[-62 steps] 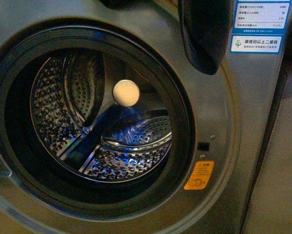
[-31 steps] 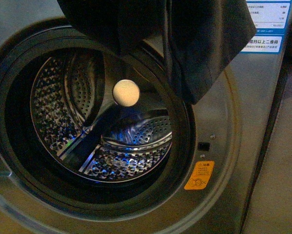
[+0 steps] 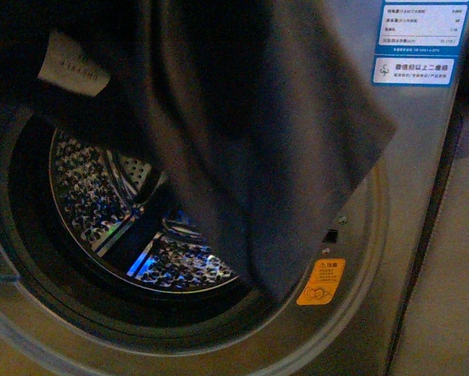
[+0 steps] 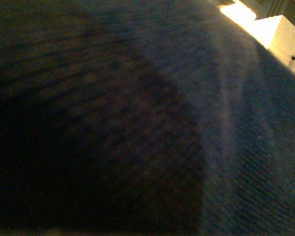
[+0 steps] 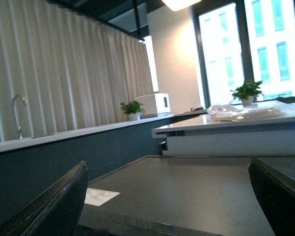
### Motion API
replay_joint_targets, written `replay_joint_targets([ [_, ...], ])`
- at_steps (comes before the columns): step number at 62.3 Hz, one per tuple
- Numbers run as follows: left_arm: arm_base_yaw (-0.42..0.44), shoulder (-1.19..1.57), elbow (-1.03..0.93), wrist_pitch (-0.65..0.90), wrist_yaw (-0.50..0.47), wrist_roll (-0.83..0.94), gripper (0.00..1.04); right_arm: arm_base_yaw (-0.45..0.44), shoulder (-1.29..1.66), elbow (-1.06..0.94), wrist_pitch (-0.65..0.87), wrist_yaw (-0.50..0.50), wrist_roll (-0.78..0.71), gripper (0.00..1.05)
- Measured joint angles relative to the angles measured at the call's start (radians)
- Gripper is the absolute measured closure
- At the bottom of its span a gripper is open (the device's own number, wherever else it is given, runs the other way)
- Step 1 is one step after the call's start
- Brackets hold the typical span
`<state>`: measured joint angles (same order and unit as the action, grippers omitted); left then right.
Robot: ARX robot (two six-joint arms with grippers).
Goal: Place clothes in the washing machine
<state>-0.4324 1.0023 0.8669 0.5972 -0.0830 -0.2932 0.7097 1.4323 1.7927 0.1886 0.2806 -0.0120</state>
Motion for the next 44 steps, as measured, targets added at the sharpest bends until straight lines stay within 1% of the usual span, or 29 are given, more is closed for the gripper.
replay_joint_targets([
  [10, 0.026, -0.007, -0.049, 0.013, 0.034, 0.0, 0.92, 0.026, -0.1, -0.208, 0.064, 0.078, 0.002, 0.07],
  [14, 0.035, -0.006, -0.064, 0.016, 0.037, 0.0, 0.92, 0.028, -0.141, -0.291, 0.084, 0.1, 0.007, 0.07],
  [19, 0.053, -0.002, -0.087, 0.032, 0.042, -0.001, 0.92, 0.021, -0.217, -0.433, 0.091, 0.15, 0.043, 0.07],
  [21, 0.057, 0.0, -0.092, 0.036, 0.042, -0.001, 0.92, 0.018, -0.232, -0.458, 0.091, 0.161, 0.048, 0.07],
  [29, 0.073, 0.017, -0.122, 0.06, 0.059, -0.003, 0.92, -0.012, -0.331, -0.646, 0.116, 0.248, 0.095, 0.07],
  [37, 0.085, 0.038, -0.151, 0.081, 0.068, 0.0, 0.92, -0.049, -0.373, -0.761, 0.159, 0.303, 0.096, 0.07],
  [44, 0.097, 0.053, -0.183, 0.092, 0.082, 0.0, 0.92, -0.104, -0.388, -0.857, 0.184, 0.38, 0.095, 0.07],
])
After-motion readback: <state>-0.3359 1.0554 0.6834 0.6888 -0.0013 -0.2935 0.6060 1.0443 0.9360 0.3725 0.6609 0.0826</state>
